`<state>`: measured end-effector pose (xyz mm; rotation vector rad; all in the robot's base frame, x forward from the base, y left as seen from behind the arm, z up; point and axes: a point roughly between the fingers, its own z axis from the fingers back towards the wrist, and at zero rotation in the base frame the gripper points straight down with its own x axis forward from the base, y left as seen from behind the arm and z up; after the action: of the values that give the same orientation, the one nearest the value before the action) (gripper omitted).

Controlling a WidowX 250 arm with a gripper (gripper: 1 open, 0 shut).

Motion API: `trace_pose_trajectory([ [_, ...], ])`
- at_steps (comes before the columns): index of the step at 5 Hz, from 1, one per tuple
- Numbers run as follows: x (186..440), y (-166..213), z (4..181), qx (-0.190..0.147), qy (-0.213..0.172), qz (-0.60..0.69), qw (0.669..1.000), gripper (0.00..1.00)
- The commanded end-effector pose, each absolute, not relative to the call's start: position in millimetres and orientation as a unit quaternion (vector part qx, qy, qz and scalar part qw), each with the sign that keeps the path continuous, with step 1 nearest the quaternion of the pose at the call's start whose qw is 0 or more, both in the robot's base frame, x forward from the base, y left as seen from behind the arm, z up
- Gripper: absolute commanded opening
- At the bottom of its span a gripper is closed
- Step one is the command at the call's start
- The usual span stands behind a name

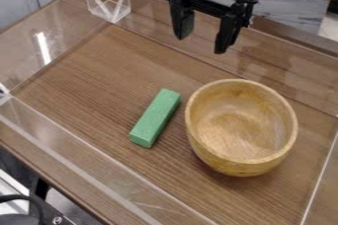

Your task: Put the green block in the brown bowl

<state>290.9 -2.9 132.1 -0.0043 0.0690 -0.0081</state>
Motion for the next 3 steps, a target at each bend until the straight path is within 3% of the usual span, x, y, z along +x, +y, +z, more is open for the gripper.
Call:
trace_pose_trajectory([
  [1, 281.1, 9.4, 122.5, -0.004, 0.03, 0.002, 1.0, 1.0],
  [3, 231.4, 45.9, 79.1, -0.006, -0.013, -0.024, 1.0, 1.0],
])
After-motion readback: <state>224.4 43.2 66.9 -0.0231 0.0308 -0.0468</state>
